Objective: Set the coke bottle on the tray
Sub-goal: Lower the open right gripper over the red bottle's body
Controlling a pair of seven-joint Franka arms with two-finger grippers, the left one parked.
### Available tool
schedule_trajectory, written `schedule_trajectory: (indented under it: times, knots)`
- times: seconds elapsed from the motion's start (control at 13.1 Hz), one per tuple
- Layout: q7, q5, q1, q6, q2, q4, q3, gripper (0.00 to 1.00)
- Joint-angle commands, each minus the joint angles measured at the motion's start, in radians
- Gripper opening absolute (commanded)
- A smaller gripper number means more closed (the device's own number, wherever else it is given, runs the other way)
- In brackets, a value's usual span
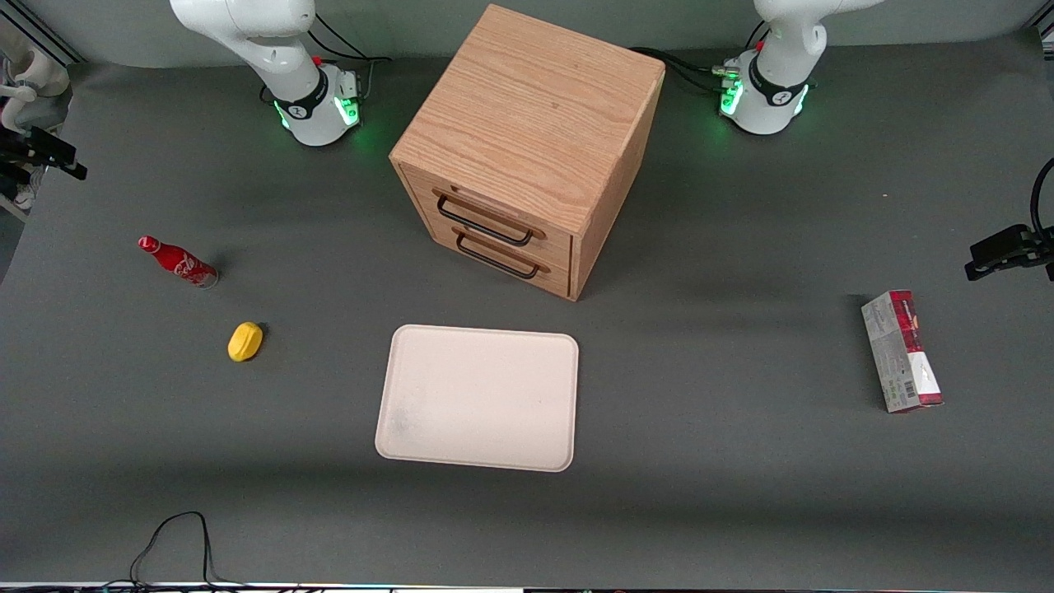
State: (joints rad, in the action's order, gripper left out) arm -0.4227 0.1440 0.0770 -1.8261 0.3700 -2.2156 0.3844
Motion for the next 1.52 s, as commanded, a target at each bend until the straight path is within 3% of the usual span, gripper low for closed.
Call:
schedule_trajectory:
  times: [0.0, 1.45]
  knots:
    - [0.001, 0.025, -0.006, -0.090, -0.031, -0.059, 0.042, 1.00]
    - [-0.004, 0.019, -0.036, -0.492, -0.296, -0.228, 0.042, 1.00]
